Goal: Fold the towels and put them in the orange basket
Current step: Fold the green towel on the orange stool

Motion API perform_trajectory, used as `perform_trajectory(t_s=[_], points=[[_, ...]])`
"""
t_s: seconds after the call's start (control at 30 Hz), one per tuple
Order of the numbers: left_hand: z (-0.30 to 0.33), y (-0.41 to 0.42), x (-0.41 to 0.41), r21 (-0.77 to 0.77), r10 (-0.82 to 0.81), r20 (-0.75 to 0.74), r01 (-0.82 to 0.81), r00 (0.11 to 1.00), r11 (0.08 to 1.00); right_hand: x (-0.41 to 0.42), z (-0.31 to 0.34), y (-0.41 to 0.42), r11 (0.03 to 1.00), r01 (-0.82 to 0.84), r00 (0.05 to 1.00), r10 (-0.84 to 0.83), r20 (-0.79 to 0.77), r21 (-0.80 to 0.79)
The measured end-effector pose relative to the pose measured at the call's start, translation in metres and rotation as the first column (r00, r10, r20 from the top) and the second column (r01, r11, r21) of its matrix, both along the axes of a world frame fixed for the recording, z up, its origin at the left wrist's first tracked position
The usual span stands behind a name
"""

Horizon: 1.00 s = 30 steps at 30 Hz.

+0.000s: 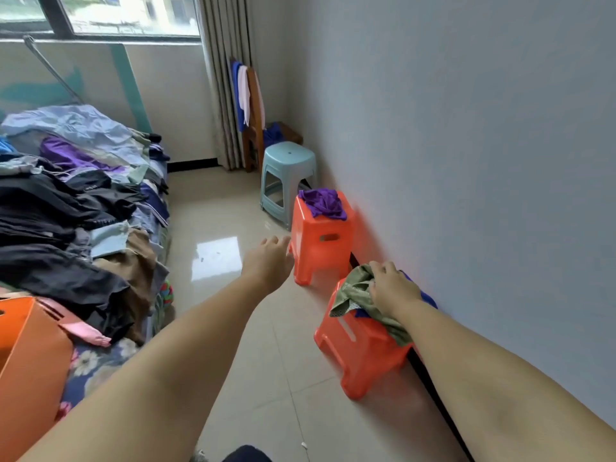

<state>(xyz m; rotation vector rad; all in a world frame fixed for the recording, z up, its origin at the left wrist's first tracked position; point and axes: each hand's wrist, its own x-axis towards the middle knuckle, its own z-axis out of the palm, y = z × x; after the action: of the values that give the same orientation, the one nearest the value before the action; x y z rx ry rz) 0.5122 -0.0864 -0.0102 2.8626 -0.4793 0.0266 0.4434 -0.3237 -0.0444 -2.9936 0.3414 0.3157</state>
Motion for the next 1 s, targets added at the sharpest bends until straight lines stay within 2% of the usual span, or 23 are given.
perform_trajectory(t_s=[0.1, 0.27, 0.5, 0.73, 0.9, 1.0], points=[[-0.011, -0.027, 0.061, -0.003, -0.067, -0.038, 0.067, 0.997, 0.998, 0.044, -0.012, -0.014, 0.999, 0.045, 0.998, -0.046, -0.046, -0.004], [-0.025, -0.067, 0.17, -0.064, -0.252, -0.068, 0.247, 0.965, 0.967, 0.122, -0.021, -0.04, 0.975, 0.221, 0.975, -0.221, -0.003, 0.026], [-0.027, -0.122, 0.3, -0.036, -0.448, -0.141, 0.447, 0.883, 0.894, 0.199, -0.024, -0.062, 0.856, 0.503, 0.862, -0.507, 0.002, 0.12], [-0.065, -0.212, 0.339, -0.065, -0.607, -0.303, 0.62, 0.735, 0.782, 0.177, -0.074, -0.108, 0.661, 0.736, 0.675, -0.732, -0.091, 0.145], [-0.096, -0.277, 0.338, -0.094, -0.67, -0.386, 0.695, 0.634, 0.712, 0.174, -0.108, -0.149, 0.526, 0.827, 0.553, -0.823, -0.127, 0.197], [-0.113, -0.302, 0.349, -0.098, -0.696, -0.408, 0.729, 0.591, 0.677, 0.183, -0.123, -0.164, 0.492, 0.848, 0.524, -0.834, -0.175, 0.197]])
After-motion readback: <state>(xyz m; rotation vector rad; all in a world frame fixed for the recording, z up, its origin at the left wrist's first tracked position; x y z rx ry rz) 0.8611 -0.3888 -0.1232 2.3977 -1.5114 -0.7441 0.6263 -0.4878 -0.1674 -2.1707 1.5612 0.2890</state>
